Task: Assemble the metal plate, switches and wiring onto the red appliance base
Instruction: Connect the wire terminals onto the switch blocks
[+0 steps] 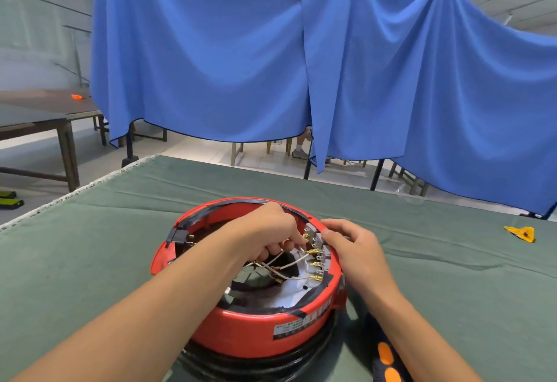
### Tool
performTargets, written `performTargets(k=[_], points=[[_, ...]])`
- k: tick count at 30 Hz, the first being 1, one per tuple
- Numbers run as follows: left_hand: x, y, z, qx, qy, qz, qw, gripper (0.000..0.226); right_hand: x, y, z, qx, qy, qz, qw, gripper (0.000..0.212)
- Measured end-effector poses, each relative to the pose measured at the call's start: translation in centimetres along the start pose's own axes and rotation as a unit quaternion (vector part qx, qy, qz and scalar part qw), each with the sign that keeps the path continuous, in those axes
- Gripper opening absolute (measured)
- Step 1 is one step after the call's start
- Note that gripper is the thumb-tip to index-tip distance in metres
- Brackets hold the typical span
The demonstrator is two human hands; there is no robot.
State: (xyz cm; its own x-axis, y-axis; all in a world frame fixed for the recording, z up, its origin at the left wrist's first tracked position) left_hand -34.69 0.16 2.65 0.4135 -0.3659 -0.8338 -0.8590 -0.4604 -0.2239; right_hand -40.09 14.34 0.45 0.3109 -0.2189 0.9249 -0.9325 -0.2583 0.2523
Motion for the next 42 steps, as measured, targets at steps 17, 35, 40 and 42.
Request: performTargets(k=[17, 35, 40, 42], points=[[-0.7, -0.4, 0.5, -0.010, 0.124, 0.074, 0.990, 0.025, -0.2, -0.2, 0.1, 0.014, -0.009, -0.008, 1.000, 0.019], [-1.0, -1.0, 0.7, -0.020, 0.114, 0.062, 0.991, 0.023, 0.4, -0.3, -0.1, -0.008, -0.141, -0.056, 0.988, 0.023], [-1.1, -1.1, 0.8, -0.030, 0.113, 0.068, 0.991, 0.022, 1.1, -0.6, -0.5, -0.057, -0.189, -0.060, 0.979, 0.021], [-1.2, -1.2, 0.9, -0.039, 0.111, 0.075, 0.990, 0.021, 1.3, -0.8, -0.8, -0.073, -0.208, -0.065, 0.973, 0.025]])
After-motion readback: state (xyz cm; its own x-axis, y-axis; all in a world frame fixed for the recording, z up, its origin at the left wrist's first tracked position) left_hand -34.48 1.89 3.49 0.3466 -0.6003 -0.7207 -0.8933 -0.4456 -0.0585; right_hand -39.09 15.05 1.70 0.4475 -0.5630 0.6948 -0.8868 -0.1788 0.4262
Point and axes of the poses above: each hand's wrist, its own y-axis towards the middle knuckle, its own z-axis out of the palm, x = y × z, the point moved 2 cm from there along y, towards the middle knuckle, and after that the axes turned 7 degrees about -x, right-handed, at the moved point
